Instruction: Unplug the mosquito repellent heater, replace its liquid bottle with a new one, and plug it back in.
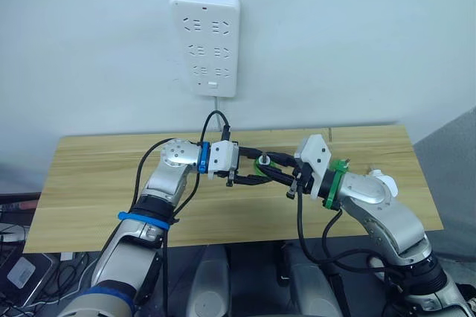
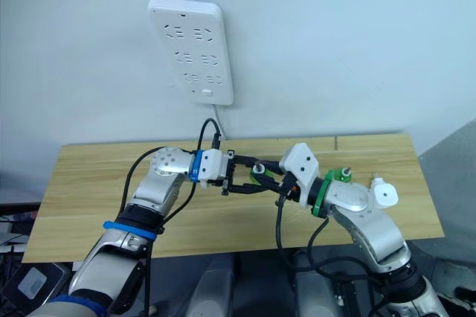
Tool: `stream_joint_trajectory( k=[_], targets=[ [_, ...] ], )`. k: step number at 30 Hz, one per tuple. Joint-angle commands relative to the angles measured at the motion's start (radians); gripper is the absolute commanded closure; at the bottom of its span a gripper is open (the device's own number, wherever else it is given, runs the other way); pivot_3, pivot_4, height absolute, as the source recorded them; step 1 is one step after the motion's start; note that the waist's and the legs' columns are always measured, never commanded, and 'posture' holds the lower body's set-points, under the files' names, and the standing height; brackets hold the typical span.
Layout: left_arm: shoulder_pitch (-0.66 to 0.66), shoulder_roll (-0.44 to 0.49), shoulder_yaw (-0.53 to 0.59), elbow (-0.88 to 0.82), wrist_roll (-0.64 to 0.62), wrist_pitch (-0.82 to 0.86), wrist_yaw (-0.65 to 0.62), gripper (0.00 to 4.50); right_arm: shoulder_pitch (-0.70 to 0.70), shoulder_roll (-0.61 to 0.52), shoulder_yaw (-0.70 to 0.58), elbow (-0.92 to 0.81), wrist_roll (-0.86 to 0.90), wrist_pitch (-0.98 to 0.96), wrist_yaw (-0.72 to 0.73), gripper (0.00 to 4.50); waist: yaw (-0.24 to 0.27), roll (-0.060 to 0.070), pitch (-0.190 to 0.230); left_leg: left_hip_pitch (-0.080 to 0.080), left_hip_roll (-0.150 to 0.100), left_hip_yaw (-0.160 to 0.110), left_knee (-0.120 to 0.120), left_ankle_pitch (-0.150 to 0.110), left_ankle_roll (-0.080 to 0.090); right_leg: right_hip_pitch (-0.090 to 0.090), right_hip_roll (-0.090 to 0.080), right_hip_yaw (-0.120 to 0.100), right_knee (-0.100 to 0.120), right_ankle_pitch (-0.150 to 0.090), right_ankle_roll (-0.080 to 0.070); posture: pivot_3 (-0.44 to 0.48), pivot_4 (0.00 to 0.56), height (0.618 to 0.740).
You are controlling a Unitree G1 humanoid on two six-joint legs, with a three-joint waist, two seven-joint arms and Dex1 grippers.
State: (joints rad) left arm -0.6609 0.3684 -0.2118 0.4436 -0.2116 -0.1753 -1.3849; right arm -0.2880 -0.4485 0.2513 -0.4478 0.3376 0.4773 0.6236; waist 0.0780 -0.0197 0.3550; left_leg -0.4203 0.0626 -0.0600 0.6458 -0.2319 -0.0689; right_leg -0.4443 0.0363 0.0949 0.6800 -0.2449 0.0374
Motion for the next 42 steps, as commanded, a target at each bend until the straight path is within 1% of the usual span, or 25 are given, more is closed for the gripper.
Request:
stream_joint_trajectory(
  k=[1,4,6,9,10,11,13,15,18,21,24,27,31,42],
  targets=[
    [0.003,-0.011,-0.003,-0.040,-0.016,-0.009,-0.005,2.26,0.009,0.005,-0.007,-0.017,-0.002,-0.025,0.015,3.65,0.000,0.000,0.000,0.000,0.000,0.000,0.000,0.000,0.000,0.000,0.000,0.000,0.000,0.000,0.000,0.259,0.263,0.740],
    [0.005,-0.014,0.004,-0.043,-0.023,0.004,0.003,2.26,0.017,0.014,-0.023,-0.029,0.014,-0.025,0.018,3.65,0.000,0.000,0.000,0.000,0.000,0.000,0.000,0.000,-0.001,0.000,0.000,0.000,0.000,0.000,0.000,0.256,0.259,0.740],
    [0.006,-0.026,0.024,-0.050,-0.046,0.026,0.022,1.55,0.020,0.039,-0.052,-0.045,0.050,-0.005,-0.002,3.65,0.000,0.000,0.000,0.000,0.000,0.000,0.000,0.001,-0.001,0.000,0.000,0.000,0.000,0.000,0.000,0.256,0.259,0.740],
    [0.018,-0.029,0.041,-0.073,-0.066,0.032,0.031,0.66,0.026,0.081,-0.116,-0.070,0.118,0.053,-0.044,3.65,0.000,0.000,-0.001,0.000,0.000,-0.001,0.000,0.002,-0.003,0.000,0.000,-0.001,0.000,0.000,0.000,0.256,0.259,0.740],
    [0.023,-0.034,0.052,-0.084,-0.074,0.037,0.052,0.35,0.032,0.096,-0.147,-0.080,0.151,0.081,-0.065,3.65,0.000,0.000,-0.001,0.000,0.000,-0.001,0.000,0.002,-0.004,0.000,0.000,-0.001,0.001,0.001,0.000,0.242,0.262,0.740],
    [0.034,-0.038,0.064,-0.109,-0.085,0.047,0.074,0.04,0.042,0.127,-0.205,-0.096,0.226,0.129,-0.113,3.65,0.000,-0.001,-0.002,0.000,0.000,-0.001,0.000,0.002,-0.004,0.000,-0.001,-0.001,0.001,0.001,0.000,0.241,0.260,0.740],
    [0.065,-0.048,0.084,-0.171,-0.104,0.066,0.122,0.00,0.057,0.191,-0.334,-0.121,0.411,0.232,-0.234,3.65,0.000,-0.002,-0.003,0.000,0.000,-0.001,0.000,0.002,-0.004,0.000,-0.001,-0.001,0.001,0.001,-0.001,0.239,0.261,0.740],
    [0.106,-0.068,0.089,-0.242,-0.113,0.062,0.165,0.00,0.062,0.229,-0.439,-0.129,0.592,0.312,-0.354,3.65,0.000,-0.002,-0.003,0.000,0.000,-0.001,0.000,0.002,-0.004,0.000,-0.002,-0.001,0.001,0.001,-0.001,0.231,0.264,0.740],
    [0.140,-0.127,0.102,-0.319,-0.114,0.077,0.282,0.00,0.060,0.253,-0.549,-0.106,0.894,0.360,-0.564,3.65,0.000,-0.002,-0.004,0.000,-0.001,-0.001,0.000,0.003,-0.005,0.001,-0.003,-0.001,0.001,0.001,0.000,0.221,0.266,0.740],
    [0.157,-0.188,0.093,-0.359,-0.082,0.029,0.377,0.00,0.061,0.256,-0.581,-0.087,1.176,0.326,-0.754,3.65,-0.002,-0.002,-0.004,0.000,-0.002,-0.001,0.001,0.003,-0.005,0.002,-0.003,-0.001,0.001,0.001,0.001,0.217,0.267,0.740],
    [0.162,-0.266,0.080,-0.367,-0.048,-0.002,0.490,0.00,0.068,0.261,-0.562,-0.101,1.313,0.270,-0.868,3.65,-0.006,-0.003,-0.010,0.000,-0.002,-0.001,0.001,0.003,-0.005,0.002,-0.003,0.000,0.001,0.002,0.002,0.217,0.270,0.740],
    [0.169,-0.304,0.061,-0.376,-0.030,-0.016,0.539,0.00,0.064,0.255,-0.532,-0.120,1.399,0.221,-0.947,3.65,-0.013,-0.003,-0.014,0.000,-0.003,0.000,0.001,0.003,-0.005,0.002,-0.003,0.001,0.000,0.002,0.002,0.219,0.271,0.740],
    [0.169,-0.317,0.044,-0.369,-0.021,-0.031,0.568,0.00,0.067,0.213,-0.492,-0.135,1.451,0.193,-0.986,3.65,-0.026,-0.002,-0.015,0.000,-0.002,0.000,0.001,0.003,-0.005,0.002,-0.003,0.001,0.000,0.002,0.002,0.219,0.274,0.740],
    [0.144,-0.325,0.030,-0.353,-0.035,-0.042,0.585,0.00,0.064,0.148,-0.431,-0.139,1.478,0.125,-0.991,3.65,-0.028,-0.002,-0.016,0.000,-0.003,0.000,0.001,0.003,-0.005,0.002,-0.003,0.001,0.000,0.002,0.003,0.215,0.281,0.740]
  ],
)
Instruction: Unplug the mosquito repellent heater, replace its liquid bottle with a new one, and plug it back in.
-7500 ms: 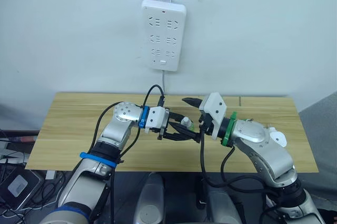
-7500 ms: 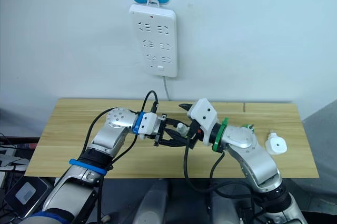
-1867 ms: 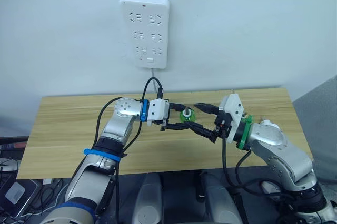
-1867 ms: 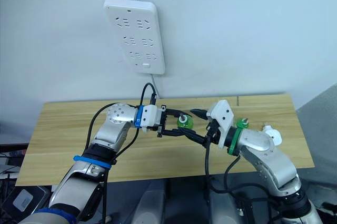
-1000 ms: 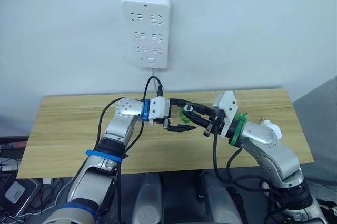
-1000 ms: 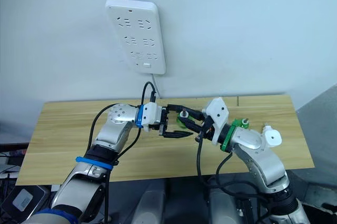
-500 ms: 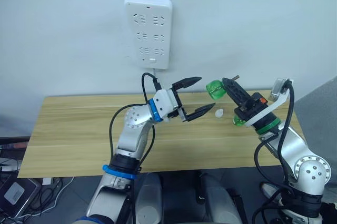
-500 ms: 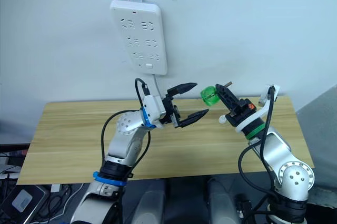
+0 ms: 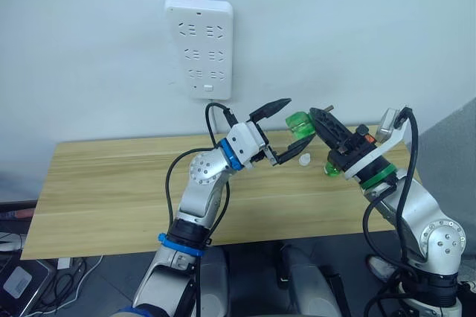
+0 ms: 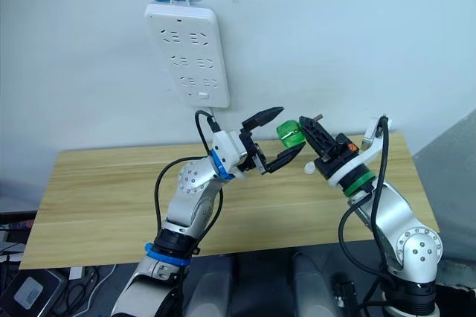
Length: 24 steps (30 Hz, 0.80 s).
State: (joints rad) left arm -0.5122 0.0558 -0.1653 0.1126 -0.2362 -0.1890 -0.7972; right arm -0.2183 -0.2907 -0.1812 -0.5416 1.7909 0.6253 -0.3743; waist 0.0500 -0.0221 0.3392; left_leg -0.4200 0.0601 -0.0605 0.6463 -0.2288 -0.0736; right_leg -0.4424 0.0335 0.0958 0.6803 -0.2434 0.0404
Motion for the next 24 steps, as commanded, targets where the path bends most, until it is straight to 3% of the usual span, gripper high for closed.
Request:
stream_joint_trajectory(
  k=[1,4,6,11,12,22,24],
  targets=[
    [-0.004,-0.013,-0.019,-0.023,-0.011,-0.030,-0.004,0.00,-0.006,-0.012,0.003,-0.046,0.025,-0.030,0.007,3.65,0.000,0.000,0.000,0.000,0.000,0.000,0.000,0.000,0.000,0.000,0.000,0.000,0.000,0.000,0.000,0.215,0.281,0.740],
    [-0.001,-0.010,-0.023,-0.023,-0.012,-0.031,-0.008,0.19,-0.003,-0.019,0.009,-0.049,0.026,-0.044,0.007,3.65,0.000,0.000,0.000,0.000,0.000,0.000,0.000,0.000,0.000,0.000,0.000,0.000,0.000,0.000,0.000,0.213,0.281,0.740],
    [0.002,-0.007,-0.024,-0.017,-0.012,-0.036,-0.012,0.60,0.000,-0.016,0.012,-0.050,0.029,-0.058,0.001,3.65,0.000,0.000,0.000,0.000,0.000,0.000,0.000,0.000,0.000,0.000,0.000,0.000,0.000,0.000,0.000,0.213,0.281,0.740],
    [0.007,-0.005,-0.026,-0.023,-0.016,-0.031,-0.009,2.15,0.002,-0.021,0.019,-0.053,0.038,-0.076,-0.001,3.65,0.000,0.000,0.000,0.000,0.000,0.000,0.000,0.000,0.000,0.000,0.000,0.000,0.000,0.000,0.000,0.211,0.284,0.740],
    [0.008,-0.004,-0.027,-0.025,-0.016,-0.030,-0.009,2.22,0.002,-0.021,0.021,-0.053,0.039,-0.078,-0.001,3.65,0.000,0.000,0.000,0.000,0.000,0.000,0.000,0.000,0.000,0.000,0.000,0.000,0.000,0.000,0.000,0.211,0.284,0.740],
    [0.015,0.012,-0.043,-0.025,0.020,-0.044,-0.001,2.22,-0.002,-0.022,0.022,-0.049,0.040,-0.094,-0.004,3.65,0.000,0.000,0.000,0.000,0.000,0.000,0.000,0.000,0.000,0.000,0.000,0.000,0.000,0.000,0.000,0.211,0.285,0.740],
    [0.016,0.015,-0.041,-0.023,0.014,-0.045,-0.005,1.50,-0.001,-0.025,0.022,-0.049,0.040,-0.092,-0.002,3.65,0.000,0.000,0.000,0.000,0.000,0.000,0.000,0.000,0.000,0.000,0.000,0.000,0.000,0.000,0.000,0.211,0.285,0.740]
  ],
)
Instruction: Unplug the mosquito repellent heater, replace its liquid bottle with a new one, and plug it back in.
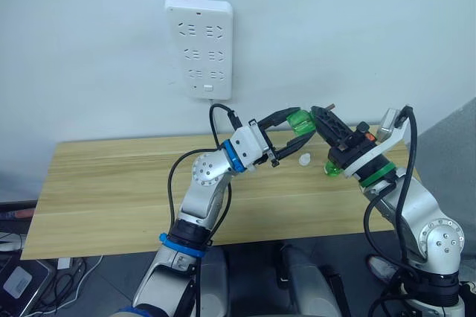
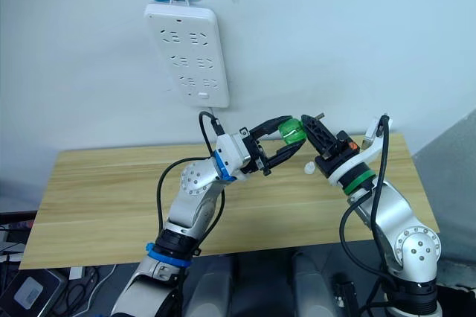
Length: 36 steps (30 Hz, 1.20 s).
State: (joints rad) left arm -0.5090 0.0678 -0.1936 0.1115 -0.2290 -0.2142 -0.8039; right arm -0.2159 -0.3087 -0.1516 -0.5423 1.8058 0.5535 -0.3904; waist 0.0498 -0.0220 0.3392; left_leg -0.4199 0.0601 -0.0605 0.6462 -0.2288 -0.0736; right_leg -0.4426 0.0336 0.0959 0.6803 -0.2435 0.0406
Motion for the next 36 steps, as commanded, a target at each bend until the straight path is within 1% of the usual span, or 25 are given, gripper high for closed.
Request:
stream_joint_trajectory(
  k=[1,5,16,17,19,22,24,36],
  targets=[
    [0.012,0.004,-0.011,-0.021,0.005,-0.023,0.003,1.28,-0.003,-0.008,-0.008,-0.048,0.026,-0.020,0.015,3.65,0.000,0.000,0.000,0.000,0.000,0.000,0.000,0.000,0.000,0.000,0.000,0.000,0.000,0.000,0.000,0.211,0.285,0.740],
    [0.003,-0.002,-0.008,-0.015,0.004,-0.022,0.017,0.01,-0.003,-0.012,-0.007,-0.045,0.028,-0.022,0.019,3.65,0.000,0.000,0.000,0.000,0.000,0.000,0.000,0.000,0.000,0.000,0.000,0.000,0.000,0.000,0.000,0.211,0.286,0.740],
    [0.013,-0.001,-0.022,-0.028,-0.016,-0.024,-0.002,0.00,0.004,-0.022,0.001,-0.046,0.036,-0.017,0.032,3.65,0.000,0.000,0.000,0.000,0.000,0.000,0.000,0.000,0.000,0.000,0.000,0.000,0.000,0.000,0.000,0.211,0.285,0.740],
    [0.013,-0.001,-0.023,-0.029,-0.019,-0.023,-0.005,0.38,0.005,-0.023,0.002,-0.047,0.037,-0.017,0.033,3.65,0.000,0.000,0.000,0.000,0.000,0.000,0.000,0.000,0.000,0.000,0.000,0.000,0.000,0.000,0.000,0.211,0.285,0.740],
    [0.010,-0.001,-0.022,-0.026,-0.021,-0.025,-0.005,0.81,0.005,-0.025,0.004,-0.045,0.038,-0.017,0.036,3.65,0.000,0.000,0.000,0.000,0.000,0.000,0.000,0.000,0.000,0.000,0.000,0.000,0.000,0.000,0.000,0.210,0.285,0.740],
    [0.009,-0.001,-0.021,-0.028,-0.023,-0.024,-0.004,1.72,0.006,-0.026,0.005,-0.045,0.038,-0.017,0.038,3.65,0.000,0.000,0.000,0.000,0.000,0.000,0.000,0.000,0.000,0.000,0.000,0.000,0.000,0.000,0.000,0.210,0.285,0.740],
    [0.008,-0.003,-0.021,-0.030,-0.023,-0.024,0.000,2.22,0.007,-0.028,0.009,-0.046,0.038,-0.017,0.040,3.65,0.000,0.000,0.000,0.000,0.000,0.000,0.000,0.000,0.000,0.000,0.000,0.000,0.000,0.000,0.000,0.209,0.284,0.740],
    [0.008,0.000,-0.030,-0.030,-0.001,-0.035,0.008,2.22,0.009,-0.044,0.024,-0.038,0.027,-0.012,0.051,3.65,0.000,0.000,0.000,0.000,0.000,0.000,0.000,0.000,0.000,0.000,0.000,0.000,0.000,0.000,0.001,0.217,0.279,0.740]
  ],
)
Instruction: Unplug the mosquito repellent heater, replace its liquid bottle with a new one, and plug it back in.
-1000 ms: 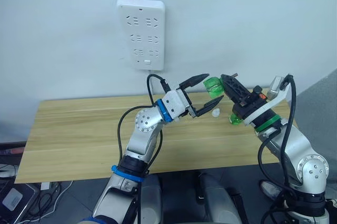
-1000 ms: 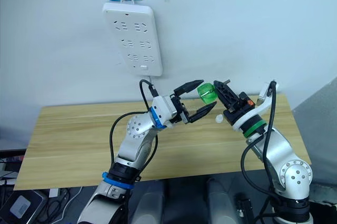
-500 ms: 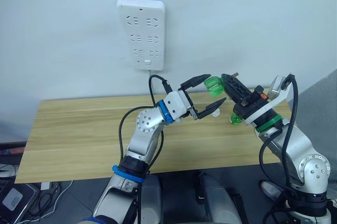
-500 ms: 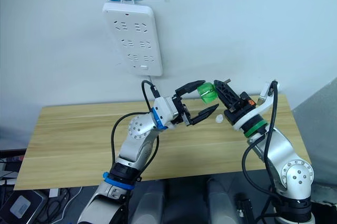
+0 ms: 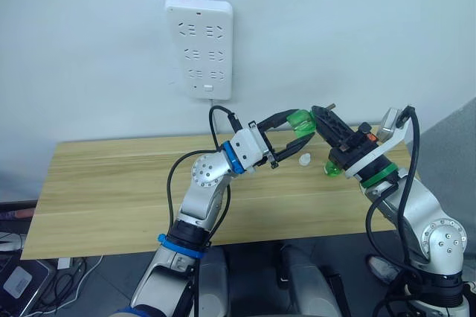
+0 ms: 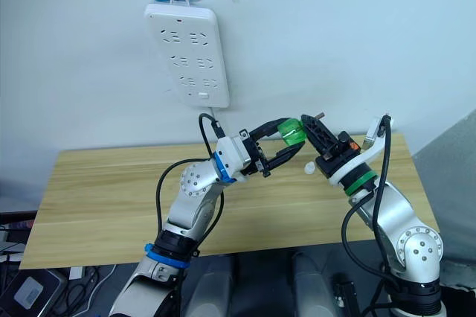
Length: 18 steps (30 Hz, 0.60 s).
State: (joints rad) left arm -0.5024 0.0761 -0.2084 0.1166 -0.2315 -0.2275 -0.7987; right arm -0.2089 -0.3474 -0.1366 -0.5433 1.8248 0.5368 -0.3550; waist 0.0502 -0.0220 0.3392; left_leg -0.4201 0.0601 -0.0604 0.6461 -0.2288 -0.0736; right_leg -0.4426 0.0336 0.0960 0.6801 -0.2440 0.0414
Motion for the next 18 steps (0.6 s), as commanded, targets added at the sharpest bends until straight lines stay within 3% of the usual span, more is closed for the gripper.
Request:
stream_joint_trajectory(
  k=[1,6,11,13,18],
  targets=[
    [0.003,-0.009,-0.016,-0.037,0.001,-0.022,0.002,2.22,0.001,-0.005,0.009,-0.036,0.008,0.003,0.016,3.30,0.000,0.000,0.000,0.000,0.000,0.000,0.000,0.000,0.000,0.000,0.000,0.000,0.000,0.000,0.000,0.218,0.276,0.740],
    [0.000,-0.019,-0.001,-0.039,-0.035,0.036,0.013,2.22,0.020,-0.045,0.002,-0.047,0.031,0.026,0.018,1.67,0.000,0.000,0.000,0.000,0.000,0.000,0.000,0.000,0.000,0.000,0.000,0.000,0.000,0.000,0.000,0.214,0.274,0.740],
    [-0.041,-0.006,0.030,-0.031,-0.117,0.154,-0.024,2.22,0.127,-0.230,-0.060,-0.073,0.136,0.117,0.047,0.02,0.004,0.000,0.000,-0.001,0.000,0.000,0.000,0.000,0.000,0.000,0.000,0.000,0.000,0.000,-0.001,0.216,0.276,0.740],
    [-0.052,0.006,0.046,-0.039,-0.174,0.265,-0.035,2.22,0.189,-0.349,-0.126,-0.073,0.147,0.185,0.109,0.02,0.004,0.000,0.000,-0.001,0.000,0.000,0.000,0.000,0.000,0.000,0.000,0.000,0.000,0.000,-0.001,0.207,0.283,0.740],
    [-0.109,0.105,0.148,-0.049,-0.518,0.831,-0.096,2.22,0.313,-0.658,-0.258,0.017,0.109,0.352,0.198,0.02,-0.008,0.000,-0.001,0.001,-0.001,0.000,0.001,0.000,0.000,0.002,-0.001,0.000,0.000,-0.002,0.003,0.202,0.286,0.740]
  ],
)
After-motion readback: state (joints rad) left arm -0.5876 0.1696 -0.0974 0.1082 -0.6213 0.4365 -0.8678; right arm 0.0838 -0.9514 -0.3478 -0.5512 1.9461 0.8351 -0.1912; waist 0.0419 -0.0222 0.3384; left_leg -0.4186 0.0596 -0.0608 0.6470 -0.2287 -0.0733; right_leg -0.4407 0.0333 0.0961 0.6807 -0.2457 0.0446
